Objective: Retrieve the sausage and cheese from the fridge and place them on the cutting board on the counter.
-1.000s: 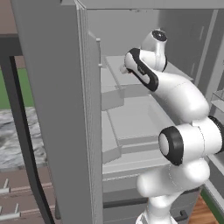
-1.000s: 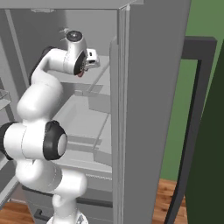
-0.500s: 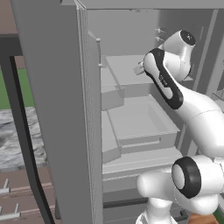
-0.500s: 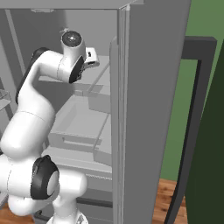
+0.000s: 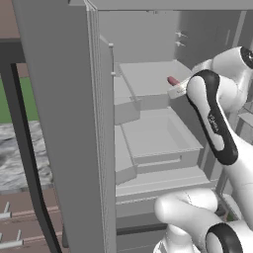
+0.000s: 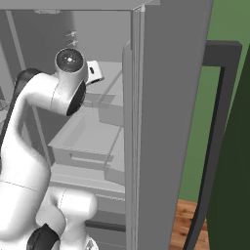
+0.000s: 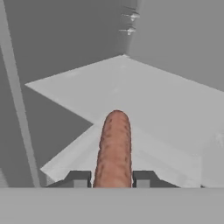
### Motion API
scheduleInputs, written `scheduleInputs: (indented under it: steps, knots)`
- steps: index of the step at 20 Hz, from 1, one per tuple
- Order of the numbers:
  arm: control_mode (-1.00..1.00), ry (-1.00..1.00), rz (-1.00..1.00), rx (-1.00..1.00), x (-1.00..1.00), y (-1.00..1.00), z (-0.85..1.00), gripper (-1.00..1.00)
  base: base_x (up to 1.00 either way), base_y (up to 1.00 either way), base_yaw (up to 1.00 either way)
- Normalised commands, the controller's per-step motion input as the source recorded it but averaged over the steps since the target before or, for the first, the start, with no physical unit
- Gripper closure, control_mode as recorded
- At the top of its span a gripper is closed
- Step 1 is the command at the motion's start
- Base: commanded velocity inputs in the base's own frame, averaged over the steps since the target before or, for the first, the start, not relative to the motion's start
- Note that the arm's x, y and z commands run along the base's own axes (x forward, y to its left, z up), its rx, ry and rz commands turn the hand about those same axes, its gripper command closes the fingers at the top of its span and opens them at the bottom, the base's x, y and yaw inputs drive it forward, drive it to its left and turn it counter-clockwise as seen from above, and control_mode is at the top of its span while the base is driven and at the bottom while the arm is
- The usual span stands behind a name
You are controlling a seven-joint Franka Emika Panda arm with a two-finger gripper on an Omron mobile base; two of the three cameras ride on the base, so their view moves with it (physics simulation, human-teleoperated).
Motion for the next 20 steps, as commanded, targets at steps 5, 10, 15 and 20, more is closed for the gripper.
scheduleInputs:
  steps: [5, 10, 15, 20]
  knots:
    - [-1.00, -0.16, 0.08, -0.19, -1.00, -0.07, 0.01, 1.00, 0.00, 0.00, 0.00]
    - [-1.00, -0.04, 0.09, -0.26, -0.98, -0.04, 0.08, 1.00, 0.00, 0.00, 0.00]
    - [-1.00, 0.04, 0.11, -0.27, -0.94, -0.06, 0.15, 1.00, 0.00, 0.00, 0.00]
    - [-1.00, 0.17, 0.05, -0.31, -0.75, 0.00, 0.31, 1.00, 0.00, 0.00, 0.00]
